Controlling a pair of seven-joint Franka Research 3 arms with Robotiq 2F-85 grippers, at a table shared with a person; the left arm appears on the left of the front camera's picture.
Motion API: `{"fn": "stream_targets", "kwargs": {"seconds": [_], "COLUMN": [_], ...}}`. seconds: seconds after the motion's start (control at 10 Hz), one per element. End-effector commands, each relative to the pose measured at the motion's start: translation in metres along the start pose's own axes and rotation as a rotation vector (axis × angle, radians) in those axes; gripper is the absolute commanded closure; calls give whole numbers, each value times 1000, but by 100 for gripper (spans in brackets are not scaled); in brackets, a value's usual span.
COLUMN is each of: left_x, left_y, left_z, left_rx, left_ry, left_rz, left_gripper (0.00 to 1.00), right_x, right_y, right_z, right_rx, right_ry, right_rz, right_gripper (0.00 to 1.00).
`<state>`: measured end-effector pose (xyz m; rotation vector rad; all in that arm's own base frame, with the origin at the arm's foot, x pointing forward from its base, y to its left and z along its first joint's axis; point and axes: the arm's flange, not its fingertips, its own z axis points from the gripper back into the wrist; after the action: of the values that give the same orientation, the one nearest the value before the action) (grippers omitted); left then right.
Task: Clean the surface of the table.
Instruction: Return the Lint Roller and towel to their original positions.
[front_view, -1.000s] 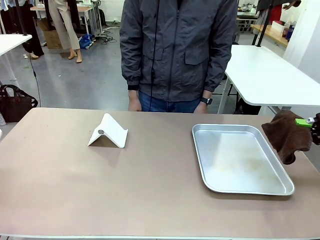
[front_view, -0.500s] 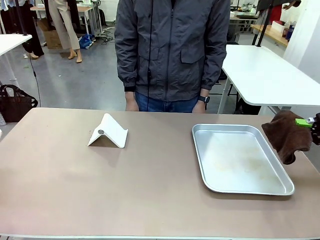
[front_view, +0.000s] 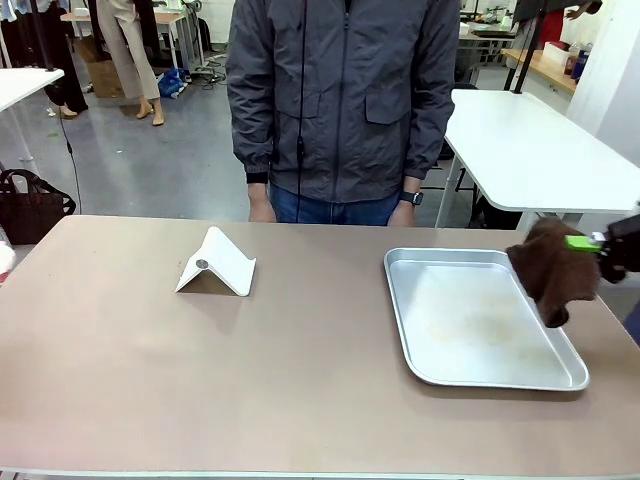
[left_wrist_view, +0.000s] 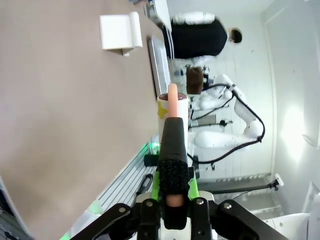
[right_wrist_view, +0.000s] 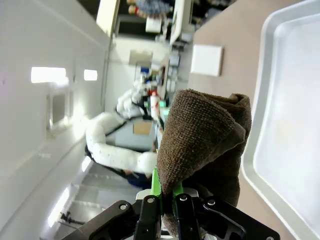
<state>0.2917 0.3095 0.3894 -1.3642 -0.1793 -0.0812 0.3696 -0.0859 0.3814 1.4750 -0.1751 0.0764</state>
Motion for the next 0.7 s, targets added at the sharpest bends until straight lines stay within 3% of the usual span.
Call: {"fn": "stream_targets", "kwargs": {"seconds": [0.0,0.2,0.4,0.6], "left_x": [8,22,42,62], "left_y": [-51,-91,-125,-141], "left_z": [-46,-84,-133,-176], "left_rx": [63,93,89,138], "left_ry": [97,107,75,70], "left_rz": [-10,2,6,34], "left_gripper": [78,78,78,78], "right_x": [16,29,24,14], "right_y": [28,37,46,39], "right_z": [-62,-122,-197,-254], "right_rx": [-24,-49,-21,-30], "right_ry": [117,97,-22,-31], "right_rz": [66,69,113,127], "right_gripper": [91,91,91,91]}}
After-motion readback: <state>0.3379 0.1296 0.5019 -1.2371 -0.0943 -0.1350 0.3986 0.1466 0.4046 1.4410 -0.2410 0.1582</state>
